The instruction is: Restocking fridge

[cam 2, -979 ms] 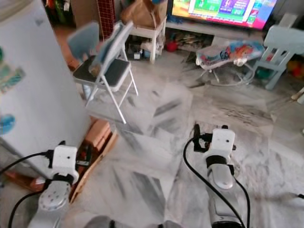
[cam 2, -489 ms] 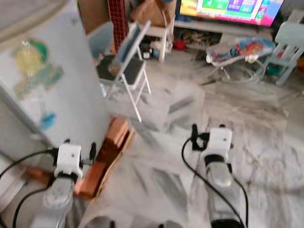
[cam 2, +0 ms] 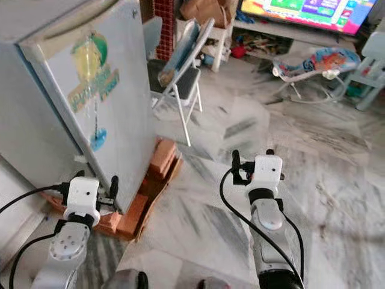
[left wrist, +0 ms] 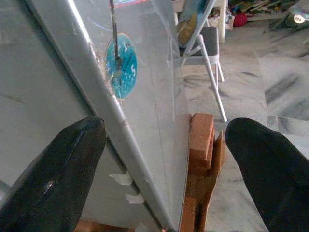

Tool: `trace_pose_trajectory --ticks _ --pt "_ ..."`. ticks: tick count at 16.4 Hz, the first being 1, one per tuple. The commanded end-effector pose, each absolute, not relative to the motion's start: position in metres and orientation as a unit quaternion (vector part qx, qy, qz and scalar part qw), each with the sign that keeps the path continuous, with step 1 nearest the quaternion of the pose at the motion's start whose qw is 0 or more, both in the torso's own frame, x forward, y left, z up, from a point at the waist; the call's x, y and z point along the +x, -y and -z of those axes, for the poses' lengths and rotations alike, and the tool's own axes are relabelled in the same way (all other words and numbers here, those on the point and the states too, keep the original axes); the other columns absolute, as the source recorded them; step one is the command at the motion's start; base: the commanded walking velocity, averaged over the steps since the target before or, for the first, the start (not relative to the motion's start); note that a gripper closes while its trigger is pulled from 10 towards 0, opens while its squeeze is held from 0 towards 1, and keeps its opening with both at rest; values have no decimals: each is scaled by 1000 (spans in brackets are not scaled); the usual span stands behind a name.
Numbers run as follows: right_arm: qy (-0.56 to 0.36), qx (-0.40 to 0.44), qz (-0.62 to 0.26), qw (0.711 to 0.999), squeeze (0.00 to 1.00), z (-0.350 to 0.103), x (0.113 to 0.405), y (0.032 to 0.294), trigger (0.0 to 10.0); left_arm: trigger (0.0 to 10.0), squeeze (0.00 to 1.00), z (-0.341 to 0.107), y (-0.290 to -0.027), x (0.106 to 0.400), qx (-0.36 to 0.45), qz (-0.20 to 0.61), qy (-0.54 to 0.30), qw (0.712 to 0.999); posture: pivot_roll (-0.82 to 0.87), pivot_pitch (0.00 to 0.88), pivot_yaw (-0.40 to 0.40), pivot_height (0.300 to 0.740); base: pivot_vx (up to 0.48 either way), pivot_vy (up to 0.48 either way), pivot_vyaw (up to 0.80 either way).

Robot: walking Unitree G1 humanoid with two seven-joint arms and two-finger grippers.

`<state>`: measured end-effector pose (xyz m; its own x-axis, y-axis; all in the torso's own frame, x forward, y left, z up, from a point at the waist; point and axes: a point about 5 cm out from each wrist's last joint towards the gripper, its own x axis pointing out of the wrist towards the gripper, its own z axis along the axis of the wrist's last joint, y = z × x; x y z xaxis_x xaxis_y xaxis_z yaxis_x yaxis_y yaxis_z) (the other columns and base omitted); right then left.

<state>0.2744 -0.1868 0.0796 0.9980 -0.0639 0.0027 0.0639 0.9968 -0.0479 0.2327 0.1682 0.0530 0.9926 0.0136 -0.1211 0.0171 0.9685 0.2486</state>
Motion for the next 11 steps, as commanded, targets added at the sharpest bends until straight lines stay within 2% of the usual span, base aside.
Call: trace_pose_trajectory --ticks 1,4,7,9,11 --pt "-6 -32 39 999 0 -79 274 191 10000 10000 0 -57 -165 234 129 8 -52 990 111 70 -62 740 0 0 0" --pt "-5 -39 37 999 0 -80 273 191 10000 10000 0 -61 -166 243 125 3 -43 991 93 91 -66 740 0 0 0" --pt "-13 -39 22 999 0 -80 269 191 10000 10000 0 -64 -183 255 135 -57 -43 988 68 115 -75 740 0 0 0" --pt "-17 -44 4 999 0 -79 263 189 10000 10000 0 -62 -192 263 130 -66 -49 988 58 126 -78 740 0 0 0" --pt "-15 -69 -11 997 0 -78 256 186 10000 10000 0 -73 -203 277 125 -88 -33 988 48 128 -83 740 0 0 794"
